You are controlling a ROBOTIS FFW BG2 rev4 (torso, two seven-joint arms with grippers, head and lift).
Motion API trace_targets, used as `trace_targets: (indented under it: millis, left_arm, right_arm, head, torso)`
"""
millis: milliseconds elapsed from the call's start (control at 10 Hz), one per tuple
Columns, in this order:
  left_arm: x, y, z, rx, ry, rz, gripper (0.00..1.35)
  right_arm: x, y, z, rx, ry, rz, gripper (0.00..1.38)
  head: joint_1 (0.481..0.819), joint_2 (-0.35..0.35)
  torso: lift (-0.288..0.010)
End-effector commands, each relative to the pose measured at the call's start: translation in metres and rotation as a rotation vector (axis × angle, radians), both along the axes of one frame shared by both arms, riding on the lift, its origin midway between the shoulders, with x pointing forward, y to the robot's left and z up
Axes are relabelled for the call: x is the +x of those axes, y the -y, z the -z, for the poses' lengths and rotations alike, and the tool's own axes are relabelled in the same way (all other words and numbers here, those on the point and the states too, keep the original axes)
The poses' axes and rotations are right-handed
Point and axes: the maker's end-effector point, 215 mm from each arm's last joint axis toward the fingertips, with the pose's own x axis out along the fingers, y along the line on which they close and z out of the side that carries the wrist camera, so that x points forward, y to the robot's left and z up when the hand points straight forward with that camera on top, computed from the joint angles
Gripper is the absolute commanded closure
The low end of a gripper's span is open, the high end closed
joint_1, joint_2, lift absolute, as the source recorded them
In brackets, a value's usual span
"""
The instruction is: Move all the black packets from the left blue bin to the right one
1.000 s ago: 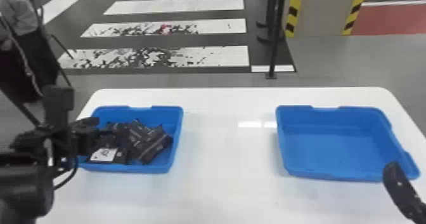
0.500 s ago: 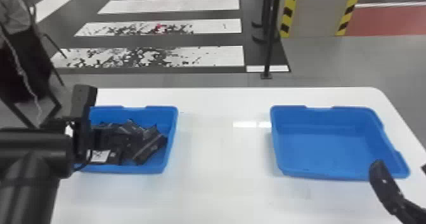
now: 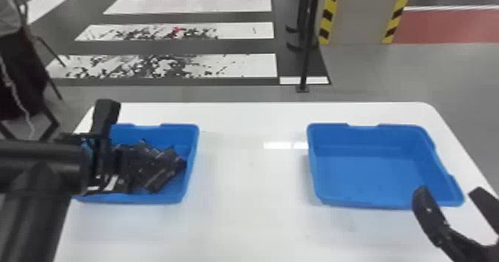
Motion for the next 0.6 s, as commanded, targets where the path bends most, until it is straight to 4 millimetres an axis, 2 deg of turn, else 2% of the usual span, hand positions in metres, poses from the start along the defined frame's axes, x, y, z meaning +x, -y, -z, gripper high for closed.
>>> trace_targets:
  millis: [0, 200, 400, 500]
  left_arm:
    - [-0.006, 0.022, 0.007, -0.033, -0.024, 0.032, 0.25]
    - [-0.012, 0.028, 0.016, -0.07, -0.058, 0.028, 0.31]
    - [-0.03, 0.032, 0.033, -0.106, -0.139, 0.008, 0.52]
    - [-0.036, 0.036, 0.038, -0.112, -0.168, 0.006, 0.48]
  right_arm:
    - [0.0, 0.0, 0.0, 0.005, 0.0, 0.001, 0.11]
    - [0.0, -0.001, 0.002, 0.009, -0.002, 0.001, 0.11]
    - [0.0, 0.0, 0.004, 0.016, -0.005, 0.001, 0.11]
    - [0.0, -0.001, 0.005, 0.022, -0.007, 0.0, 0.11]
  head:
    - [0.695, 0.044]
    - [0.695, 0.014]
    - [0.695, 0.007]
    - [0.695, 0.003]
  torso:
    - [-0.138]
    - [-0.138]
    - [-0.138]
    - [-0.138]
